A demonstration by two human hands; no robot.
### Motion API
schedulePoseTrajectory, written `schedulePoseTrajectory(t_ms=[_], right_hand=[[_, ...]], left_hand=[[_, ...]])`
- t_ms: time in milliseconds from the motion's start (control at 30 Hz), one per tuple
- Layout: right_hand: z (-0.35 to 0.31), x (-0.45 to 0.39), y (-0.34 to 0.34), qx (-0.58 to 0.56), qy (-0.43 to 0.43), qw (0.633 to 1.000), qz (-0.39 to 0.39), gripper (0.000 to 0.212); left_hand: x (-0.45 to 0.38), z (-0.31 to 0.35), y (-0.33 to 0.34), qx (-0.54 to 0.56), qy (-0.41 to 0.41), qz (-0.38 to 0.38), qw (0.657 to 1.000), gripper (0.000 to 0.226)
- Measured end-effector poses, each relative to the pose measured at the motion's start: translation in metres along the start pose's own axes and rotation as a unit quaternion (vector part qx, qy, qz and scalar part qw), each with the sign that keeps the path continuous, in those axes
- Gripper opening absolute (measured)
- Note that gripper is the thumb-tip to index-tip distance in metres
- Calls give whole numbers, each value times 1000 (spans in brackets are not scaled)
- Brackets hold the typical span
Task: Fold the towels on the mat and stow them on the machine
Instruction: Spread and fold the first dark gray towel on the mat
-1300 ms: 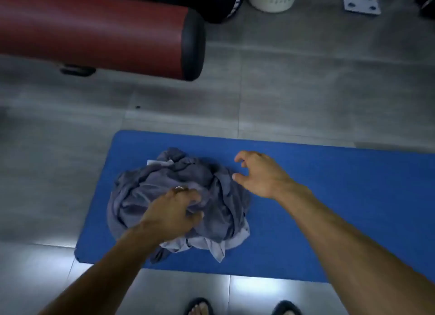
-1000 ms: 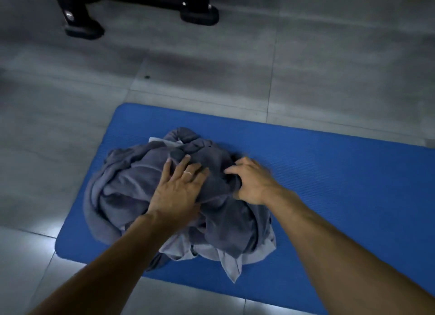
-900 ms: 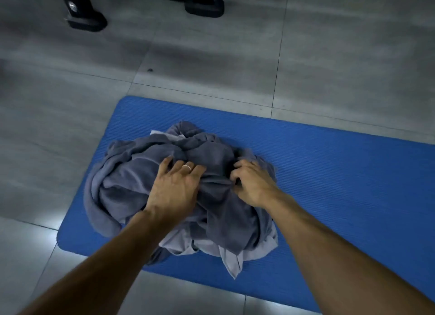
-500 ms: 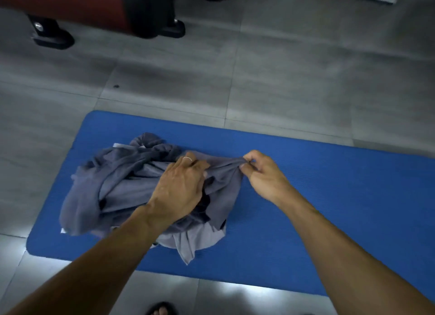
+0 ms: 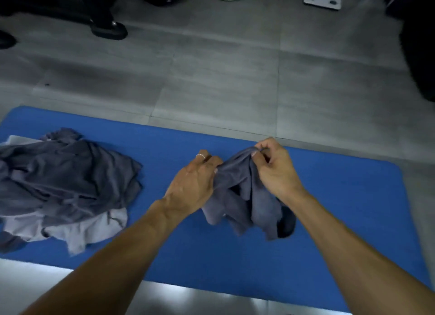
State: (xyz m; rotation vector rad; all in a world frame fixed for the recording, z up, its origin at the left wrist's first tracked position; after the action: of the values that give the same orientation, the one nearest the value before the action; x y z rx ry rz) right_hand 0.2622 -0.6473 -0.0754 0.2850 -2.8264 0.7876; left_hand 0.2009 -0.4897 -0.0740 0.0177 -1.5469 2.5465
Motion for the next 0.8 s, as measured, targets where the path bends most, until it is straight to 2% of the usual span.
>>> schedulePoseTrajectory(t_ms=[67, 167, 267, 333, 400, 467, 533, 600, 633, 700, 767, 800], right_hand=[[41, 1, -11, 27, 8, 1000, -8, 23], [119, 4, -3, 67, 42, 996, -41, 11], [210, 10, 18, 105, 89, 986, -90, 12], [264, 16, 26, 70, 118, 983, -119, 12], [309, 16, 14, 41, 140, 985, -89, 6], [344, 11, -26, 86, 131, 988, 12, 16], [373, 14, -77, 177, 119, 966, 143, 21], [413, 16, -118, 199, 173, 940, 214, 33], [438, 15, -130, 185, 228, 934, 203, 41], [478, 10, -135, 173, 307, 927, 126, 49], [490, 4, -129, 223, 310, 922, 69, 40], [488, 1, -128, 222, 288, 928, 82, 26]], left_hand=[[-7, 18, 40, -54, -5, -15, 998, 24], [-9, 26, 112, -107, 1, -67, 992, 32], [-5, 29, 198, -106, 24, -139, 984, 37], [-7, 36, 250, -94, 51, -163, 981, 32], [-13, 44, 289, -88, 79, -151, 981, 35], [-24, 60, 312, -94, 110, -105, 984, 38], [-40, 80, 323, -127, 145, -35, 981, 35], [-60, 100, 333, -156, 163, 1, 974, 35], [-70, 110, 342, -173, 175, -7, 969, 40], [-88, 123, 367, -197, 192, -45, 960, 60], [-103, 124, 389, -206, 187, -100, 955, 79], [-110, 124, 398, -202, 184, -124, 954, 83]])
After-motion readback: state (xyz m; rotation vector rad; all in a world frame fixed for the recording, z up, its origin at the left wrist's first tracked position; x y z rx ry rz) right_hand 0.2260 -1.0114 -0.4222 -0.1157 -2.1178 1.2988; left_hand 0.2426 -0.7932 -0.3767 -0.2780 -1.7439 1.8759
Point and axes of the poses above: each hand's wrist, its own x-axis away from the middle knuckle, its own y-axis out of the palm, z = x × y, the point moved 9 cm from there along -x, towards the middle knuckle, and after that the axes turned 3 degrees about y, right-handed, at the moved point
